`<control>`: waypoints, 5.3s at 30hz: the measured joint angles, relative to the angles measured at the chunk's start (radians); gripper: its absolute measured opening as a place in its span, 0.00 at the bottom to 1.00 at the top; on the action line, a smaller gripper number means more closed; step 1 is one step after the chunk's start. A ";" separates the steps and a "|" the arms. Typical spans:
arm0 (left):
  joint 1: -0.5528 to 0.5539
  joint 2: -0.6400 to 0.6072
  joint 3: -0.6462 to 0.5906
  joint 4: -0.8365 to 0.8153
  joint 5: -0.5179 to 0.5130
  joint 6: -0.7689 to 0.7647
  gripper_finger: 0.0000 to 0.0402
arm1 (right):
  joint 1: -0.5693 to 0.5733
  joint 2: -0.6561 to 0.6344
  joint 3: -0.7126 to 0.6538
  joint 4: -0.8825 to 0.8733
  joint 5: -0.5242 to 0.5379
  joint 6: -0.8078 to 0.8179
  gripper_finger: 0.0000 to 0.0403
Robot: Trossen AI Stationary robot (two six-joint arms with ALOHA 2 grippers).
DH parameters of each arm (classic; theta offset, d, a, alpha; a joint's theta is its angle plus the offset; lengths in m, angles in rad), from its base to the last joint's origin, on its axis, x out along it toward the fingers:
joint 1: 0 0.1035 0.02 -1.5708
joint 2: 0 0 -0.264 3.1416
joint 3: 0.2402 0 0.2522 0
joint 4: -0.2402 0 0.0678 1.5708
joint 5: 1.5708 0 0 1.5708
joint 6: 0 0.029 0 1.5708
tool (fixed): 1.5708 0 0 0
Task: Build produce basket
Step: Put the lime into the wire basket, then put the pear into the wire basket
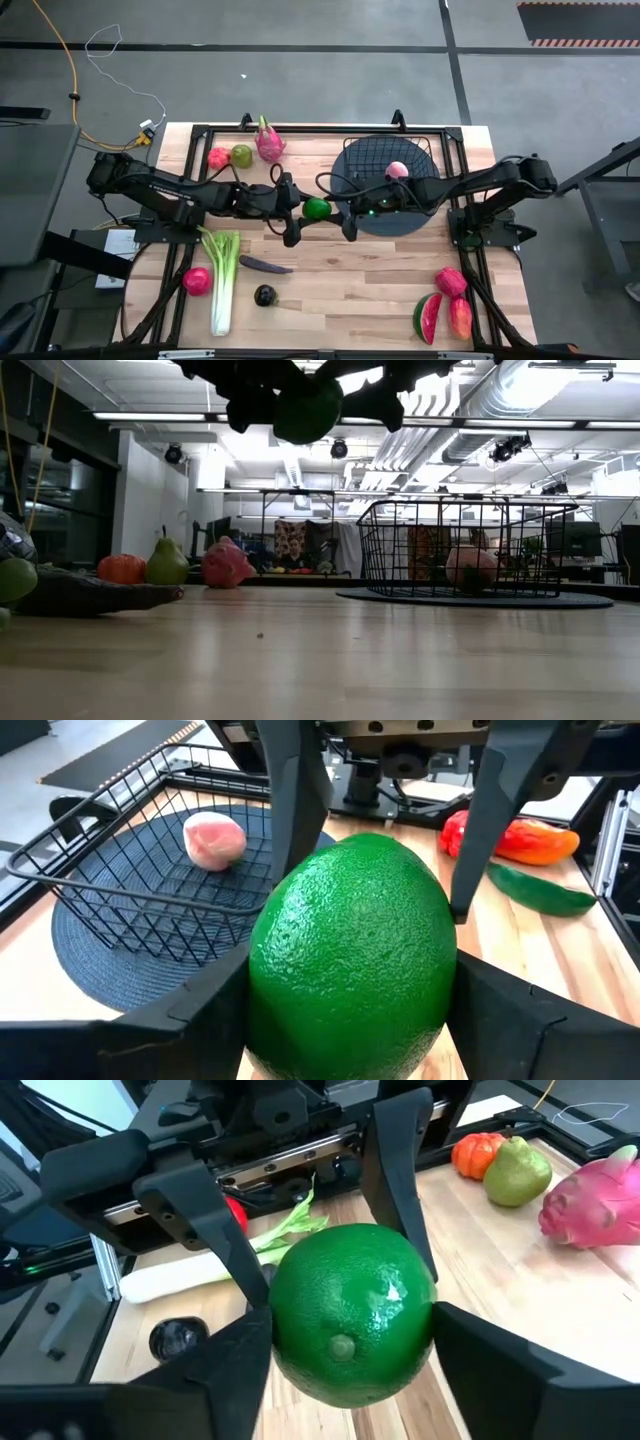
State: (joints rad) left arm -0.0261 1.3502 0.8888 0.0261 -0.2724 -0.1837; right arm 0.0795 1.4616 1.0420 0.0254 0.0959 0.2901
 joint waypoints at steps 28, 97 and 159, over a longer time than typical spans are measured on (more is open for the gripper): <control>0.054 -0.485 -0.001 -0.310 -0.157 -0.013 0.86 | -0.047 -0.307 0.000 -0.384 0.210 -0.075 0.49; -0.027 -0.779 -0.206 -0.074 -0.200 0.083 0.50 | -0.520 0.108 0.068 -0.923 0.189 -0.201 0.55; -0.027 -0.778 -0.205 -0.082 -0.135 0.101 0.50 | -0.422 -0.101 0.368 -0.769 -0.213 -0.152 0.90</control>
State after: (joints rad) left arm -0.0536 0.5720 0.6838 -0.0559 -0.4071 -0.0831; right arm -0.3421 1.3602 1.4100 -0.7433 -0.1173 0.1380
